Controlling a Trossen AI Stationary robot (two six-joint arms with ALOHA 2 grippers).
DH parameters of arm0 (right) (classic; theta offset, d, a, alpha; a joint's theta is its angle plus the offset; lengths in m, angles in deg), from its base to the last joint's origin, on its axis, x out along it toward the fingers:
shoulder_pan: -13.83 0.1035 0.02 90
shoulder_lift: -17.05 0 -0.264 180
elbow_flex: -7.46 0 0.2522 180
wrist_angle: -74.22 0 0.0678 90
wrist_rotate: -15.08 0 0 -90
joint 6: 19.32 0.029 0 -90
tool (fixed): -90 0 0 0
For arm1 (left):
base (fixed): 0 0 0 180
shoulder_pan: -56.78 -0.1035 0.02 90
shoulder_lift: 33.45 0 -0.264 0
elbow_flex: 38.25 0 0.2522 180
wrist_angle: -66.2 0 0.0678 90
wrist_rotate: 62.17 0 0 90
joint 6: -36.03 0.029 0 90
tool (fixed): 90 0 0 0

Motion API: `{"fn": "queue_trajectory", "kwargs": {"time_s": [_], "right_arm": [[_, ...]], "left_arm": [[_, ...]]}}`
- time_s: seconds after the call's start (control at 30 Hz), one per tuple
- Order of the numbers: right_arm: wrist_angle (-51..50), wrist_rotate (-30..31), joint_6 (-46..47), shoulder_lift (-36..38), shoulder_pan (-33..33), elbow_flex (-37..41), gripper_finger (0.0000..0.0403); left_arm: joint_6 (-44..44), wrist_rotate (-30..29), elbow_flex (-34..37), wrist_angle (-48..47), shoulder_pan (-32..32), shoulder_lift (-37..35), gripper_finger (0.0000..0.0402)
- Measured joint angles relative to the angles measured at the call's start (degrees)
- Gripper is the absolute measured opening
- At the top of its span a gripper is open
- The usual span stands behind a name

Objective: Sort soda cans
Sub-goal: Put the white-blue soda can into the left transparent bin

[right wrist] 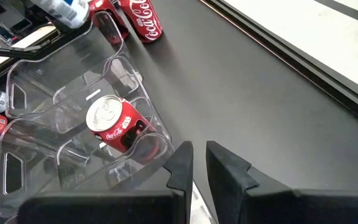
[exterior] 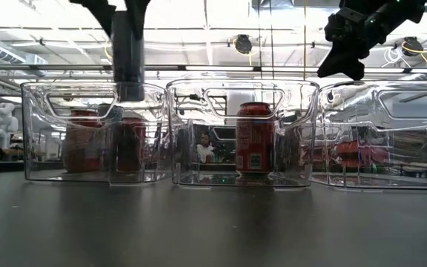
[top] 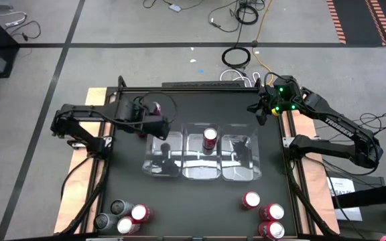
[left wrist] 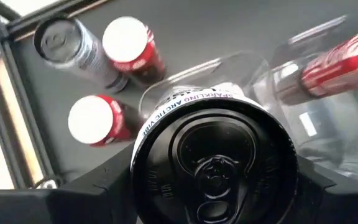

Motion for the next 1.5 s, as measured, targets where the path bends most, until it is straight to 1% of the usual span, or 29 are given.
{"fn": "queue_trajectory", "kwargs": {"time_s": [0.17,0.3,0.43,0.57,0.73,0.87,1.07,1.23,1.5], "right_arm": [[0.00,0.00,-0.01,0.00,0.02,0.00,0.0036],[0.00,-0.02,0.13,0.00,0.00,0.00,0.0036],[-0.07,-0.11,0.96,0.00,0.00,0.00,0.0036],[-0.09,-0.17,1.42,0.00,0.00,0.00,0.0036],[-0.15,-0.24,2.51,0.00,0.02,0.00,0.0036],[-0.15,-0.26,3.42,0.00,0.00,0.00,0.0036],[-0.31,-0.26,3.61,0.00,0.00,0.00,0.0036],[-0.31,-0.26,4.81,0.00,0.02,0.00,0.0036],[-0.28,-0.26,4.97,0.00,0.02,0.00,0.0036]], "left_arm": [[-2.83,1.88,4.97,2.48,1.18,-0.17,0.0270],[-2.82,3.43,9.34,6.63,0.75,-0.17,0.0270],[-1.11,5.75,14.20,10.52,-0.49,-0.17,0.0270],[2.47,8.03,18.26,15.00,-2.78,-0.17,0.0270],[7.74,10.07,20.71,20.14,-6.30,-0.17,0.0270],[11.73,11.01,21.72,19.84,-9.26,-0.15,0.0270],[16.80,12.95,23.94,22.86,-12.73,-0.15,0.0270],[18.78,14.70,26.63,26.55,-14.49,-0.37,0.0270],[19.83,15.50,26.75,28.03,-15.60,-0.32,0.0270]]}}
